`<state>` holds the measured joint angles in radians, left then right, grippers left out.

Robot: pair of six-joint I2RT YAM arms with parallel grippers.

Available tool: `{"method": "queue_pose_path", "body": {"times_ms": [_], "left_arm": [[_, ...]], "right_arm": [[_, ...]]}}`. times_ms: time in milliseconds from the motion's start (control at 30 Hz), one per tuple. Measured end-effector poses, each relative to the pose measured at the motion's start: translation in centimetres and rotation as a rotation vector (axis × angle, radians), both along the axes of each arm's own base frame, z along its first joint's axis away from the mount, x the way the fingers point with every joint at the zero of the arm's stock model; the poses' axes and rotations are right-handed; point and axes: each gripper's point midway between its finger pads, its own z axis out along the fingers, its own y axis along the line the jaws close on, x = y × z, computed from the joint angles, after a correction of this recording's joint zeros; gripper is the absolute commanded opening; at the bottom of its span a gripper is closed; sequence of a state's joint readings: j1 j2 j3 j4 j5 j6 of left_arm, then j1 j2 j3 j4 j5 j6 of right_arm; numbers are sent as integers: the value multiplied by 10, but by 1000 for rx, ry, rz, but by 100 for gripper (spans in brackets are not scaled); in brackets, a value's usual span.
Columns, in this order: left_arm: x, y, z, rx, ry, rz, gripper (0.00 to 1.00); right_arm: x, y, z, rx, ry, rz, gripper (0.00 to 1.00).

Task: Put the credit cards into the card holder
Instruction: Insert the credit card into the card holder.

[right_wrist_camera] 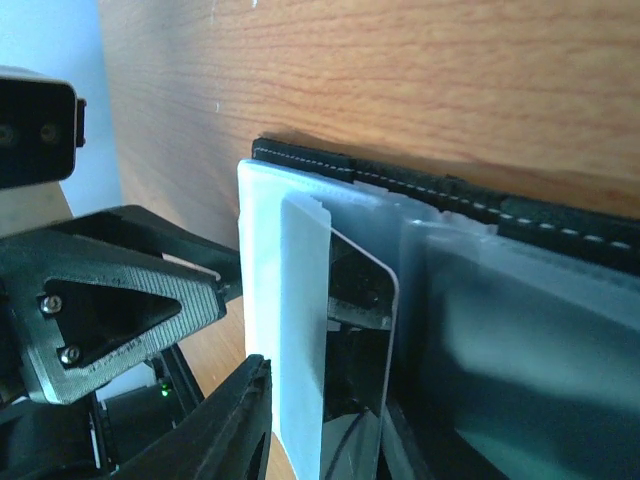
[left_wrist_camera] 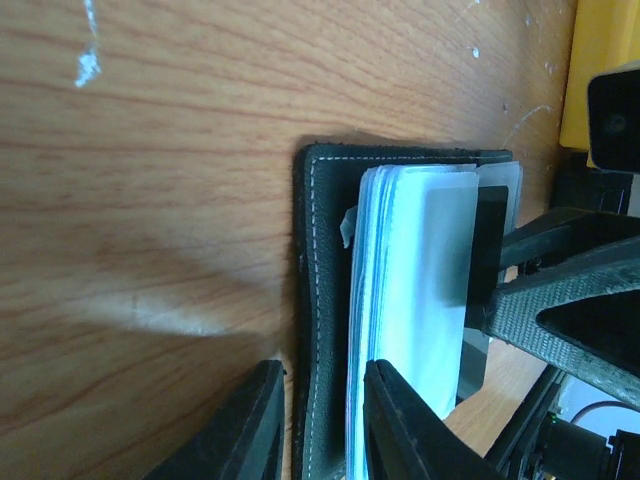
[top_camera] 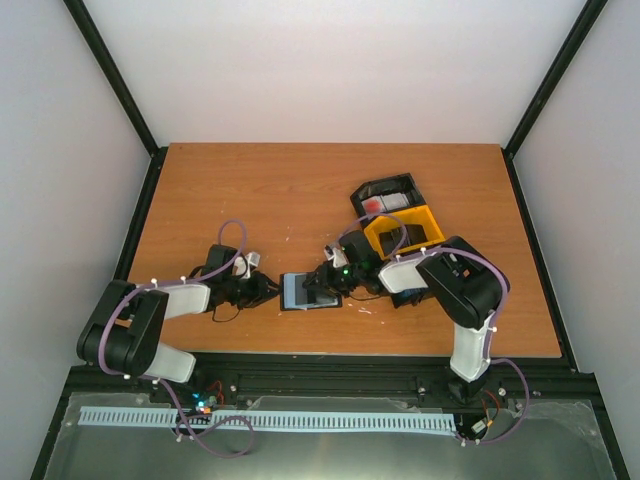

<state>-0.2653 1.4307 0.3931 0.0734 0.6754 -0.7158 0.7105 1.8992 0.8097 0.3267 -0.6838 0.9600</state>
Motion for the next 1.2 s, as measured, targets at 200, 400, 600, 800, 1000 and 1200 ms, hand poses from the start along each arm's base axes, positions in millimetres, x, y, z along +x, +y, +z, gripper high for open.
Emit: {"method": "queue_pose_path", "body": {"times_ms": [200,400,600,800,1000,1200], "left_arm": [[2,1,0,10,-8,8,25],[1,0,0,1,-11,2,21],[-2,-1,-2,-13,-12,-9,18],[-2,-2,-3,-20,-12,-13,18],[-1,-3,-3,-23,-14,-16,17],[-1,-3,-3,-23,-15,-16,17]], "right_arm": [[-1,-3,4,-35,-21,-10,37],[0,4,6,-60,-33,-1,36],[1,16,6,-45,-35,14,33],[4,26,6,-7,-30,23,32],[4,34,7,33,-21,28,32],[2,38,8,42,-18,21,34]]}}
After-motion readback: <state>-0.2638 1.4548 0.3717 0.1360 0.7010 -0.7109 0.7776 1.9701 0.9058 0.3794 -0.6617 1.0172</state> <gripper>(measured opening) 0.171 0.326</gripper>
